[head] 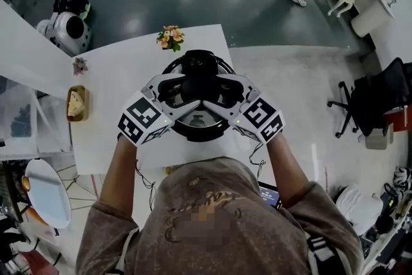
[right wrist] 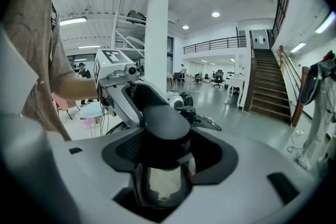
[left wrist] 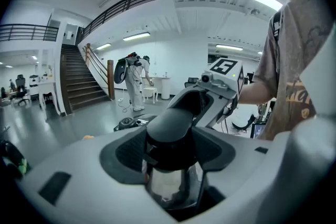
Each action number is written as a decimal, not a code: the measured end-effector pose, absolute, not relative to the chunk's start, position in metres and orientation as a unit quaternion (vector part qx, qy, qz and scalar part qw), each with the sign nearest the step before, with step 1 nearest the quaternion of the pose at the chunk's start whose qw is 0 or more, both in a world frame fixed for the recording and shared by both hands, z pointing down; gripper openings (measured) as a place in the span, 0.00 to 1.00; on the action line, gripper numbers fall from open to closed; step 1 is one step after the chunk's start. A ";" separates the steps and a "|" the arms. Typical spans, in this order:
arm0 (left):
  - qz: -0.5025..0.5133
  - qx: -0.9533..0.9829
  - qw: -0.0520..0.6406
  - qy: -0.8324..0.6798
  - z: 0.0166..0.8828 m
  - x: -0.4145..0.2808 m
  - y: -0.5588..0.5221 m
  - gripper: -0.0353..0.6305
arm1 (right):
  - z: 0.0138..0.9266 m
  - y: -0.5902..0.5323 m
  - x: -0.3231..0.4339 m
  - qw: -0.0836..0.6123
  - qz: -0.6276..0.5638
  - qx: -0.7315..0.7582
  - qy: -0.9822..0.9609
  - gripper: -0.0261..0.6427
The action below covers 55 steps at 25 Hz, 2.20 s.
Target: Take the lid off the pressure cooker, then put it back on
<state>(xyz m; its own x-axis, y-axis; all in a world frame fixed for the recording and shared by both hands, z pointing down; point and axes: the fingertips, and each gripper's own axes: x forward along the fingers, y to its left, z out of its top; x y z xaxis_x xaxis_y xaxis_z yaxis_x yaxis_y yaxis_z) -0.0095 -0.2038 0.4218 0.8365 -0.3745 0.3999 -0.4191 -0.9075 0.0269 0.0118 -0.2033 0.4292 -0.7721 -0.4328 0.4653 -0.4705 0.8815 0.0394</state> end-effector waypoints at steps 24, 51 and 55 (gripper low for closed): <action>0.174 0.930 0.053 -0.320 0.419 -0.014 -0.192 0.46 | 0.427 -0.201 0.016 0.219 0.006 0.209 -0.953 0.44; 0.055 0.933 0.060 -0.350 0.401 -0.080 -0.019 0.36 | 0.416 -0.011 0.034 0.112 0.081 0.411 -0.901 0.28; 0.034 0.915 0.057 -0.398 0.408 -0.083 -0.013 0.14 | 0.419 -0.004 0.051 0.083 0.076 0.446 -0.888 0.14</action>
<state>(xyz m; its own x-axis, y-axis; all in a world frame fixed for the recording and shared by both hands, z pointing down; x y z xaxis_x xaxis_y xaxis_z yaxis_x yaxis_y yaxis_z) -0.0831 -0.0130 0.4079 0.6805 -0.7247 0.1086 -0.7326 -0.6763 0.0775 0.0513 -0.0042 0.4190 -0.5878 -0.7799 0.2151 -0.8050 0.5902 -0.0602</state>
